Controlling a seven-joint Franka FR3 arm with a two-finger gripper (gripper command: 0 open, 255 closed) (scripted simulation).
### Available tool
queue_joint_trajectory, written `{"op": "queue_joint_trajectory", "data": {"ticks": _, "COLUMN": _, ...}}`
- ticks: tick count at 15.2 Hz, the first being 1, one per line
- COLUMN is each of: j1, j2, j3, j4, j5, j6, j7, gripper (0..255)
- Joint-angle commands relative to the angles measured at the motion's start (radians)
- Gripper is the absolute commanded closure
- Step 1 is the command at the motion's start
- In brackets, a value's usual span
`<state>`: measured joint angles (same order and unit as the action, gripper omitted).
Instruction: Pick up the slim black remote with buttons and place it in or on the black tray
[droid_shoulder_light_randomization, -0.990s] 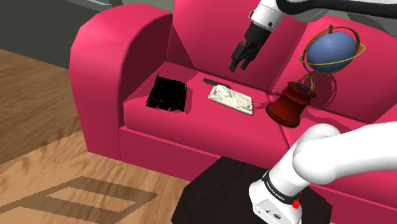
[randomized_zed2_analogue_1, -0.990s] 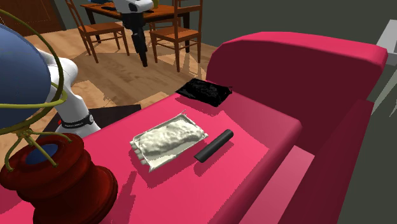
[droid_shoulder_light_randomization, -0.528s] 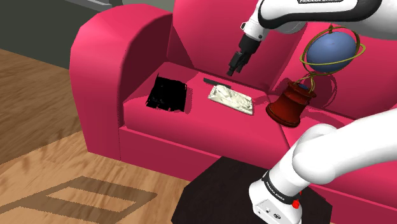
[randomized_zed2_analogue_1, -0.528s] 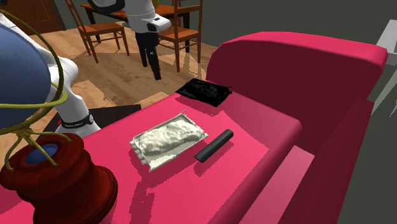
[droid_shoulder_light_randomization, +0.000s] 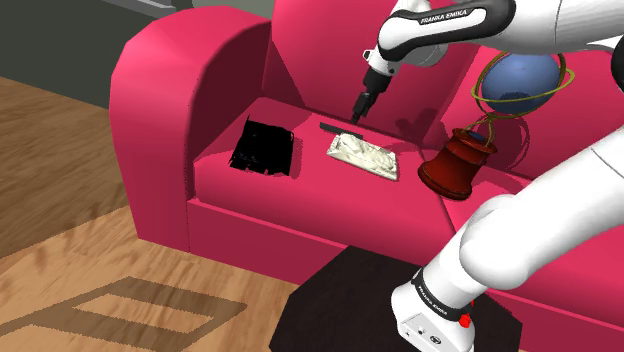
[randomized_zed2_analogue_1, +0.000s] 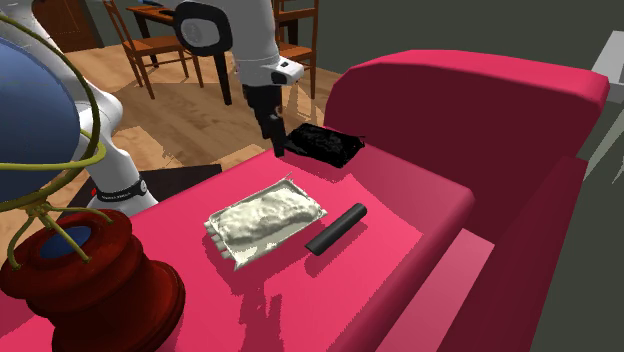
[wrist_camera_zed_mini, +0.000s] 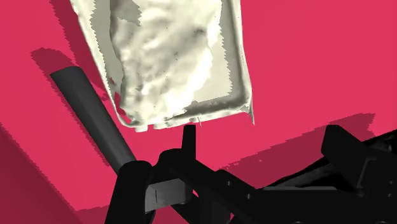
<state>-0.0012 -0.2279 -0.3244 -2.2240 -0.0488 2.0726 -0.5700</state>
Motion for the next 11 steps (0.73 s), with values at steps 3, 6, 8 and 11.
{"op": "queue_joint_trajectory", "data": {"ticks": 3, "j1": -0.004, "j2": 0.151, "j3": -0.045, "j4": 0.089, "j5": 0.031, "j6": 0.055, "j7": -0.136, "gripper": 0}}
{"op": "queue_joint_trajectory", "data": {"ticks": 6, "j1": -0.015, "j2": 0.269, "j3": -0.064, "j4": 0.172, "j5": 0.069, "j6": 0.084, "j7": -0.235, "gripper": 0}}
{"op": "queue_joint_trajectory", "data": {"ticks": 8, "j1": -0.029, "j2": 0.350, "j3": -0.070, "j4": 0.235, "j5": 0.098, "j6": 0.098, "j7": -0.299, "gripper": 0}}
{"op": "queue_joint_trajectory", "data": {"ticks": 11, "j1": -0.058, "j2": 0.472, "j3": -0.068, "j4": 0.341, "j5": 0.139, "j6": 0.108, "j7": -0.388, "gripper": 0}}
